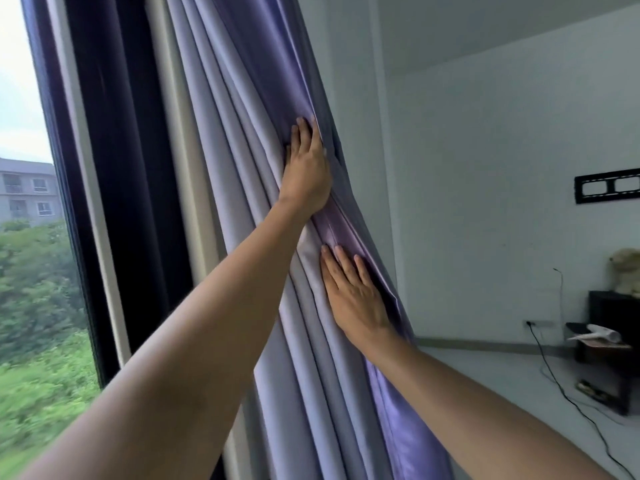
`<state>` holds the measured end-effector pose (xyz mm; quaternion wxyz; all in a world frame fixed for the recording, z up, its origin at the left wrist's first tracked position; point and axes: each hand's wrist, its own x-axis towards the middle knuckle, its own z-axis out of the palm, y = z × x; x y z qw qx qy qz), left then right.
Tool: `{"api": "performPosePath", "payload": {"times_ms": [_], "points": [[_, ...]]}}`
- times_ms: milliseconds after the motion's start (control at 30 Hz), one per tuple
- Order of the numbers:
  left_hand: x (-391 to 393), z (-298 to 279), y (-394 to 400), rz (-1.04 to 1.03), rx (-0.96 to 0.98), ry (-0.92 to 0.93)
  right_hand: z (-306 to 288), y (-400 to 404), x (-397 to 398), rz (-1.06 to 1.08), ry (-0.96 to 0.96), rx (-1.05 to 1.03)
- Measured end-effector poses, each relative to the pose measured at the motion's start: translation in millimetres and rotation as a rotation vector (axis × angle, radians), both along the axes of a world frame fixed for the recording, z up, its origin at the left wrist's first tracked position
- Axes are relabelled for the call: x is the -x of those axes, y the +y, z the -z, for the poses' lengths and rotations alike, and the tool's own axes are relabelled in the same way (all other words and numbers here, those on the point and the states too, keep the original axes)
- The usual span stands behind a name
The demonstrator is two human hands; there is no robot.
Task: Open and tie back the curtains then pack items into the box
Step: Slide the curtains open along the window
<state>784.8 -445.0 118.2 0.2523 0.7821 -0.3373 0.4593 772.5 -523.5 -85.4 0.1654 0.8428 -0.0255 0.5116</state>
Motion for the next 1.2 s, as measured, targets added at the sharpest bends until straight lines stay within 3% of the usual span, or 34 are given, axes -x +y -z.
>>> {"api": "performPosePath", "payload": {"times_ms": [167,400,767,967,1200], "points": [[7,4,10,0.017,-0.006,0.024,5,1,-2,0.019,0.030,0.002],[24,19,52,0.001,-0.023,0.059,16,34,17,-0.111,0.055,-0.039],[98,64,124,-0.117,-0.205,0.063,59,91,80,-0.262,0.159,-0.109],[150,94,177,-0.096,-0.169,0.066,86,142,146,-0.560,0.236,-0.142],[204,107,245,-0.164,0.054,0.034,63,191,245,-0.894,0.121,-0.262]]}}
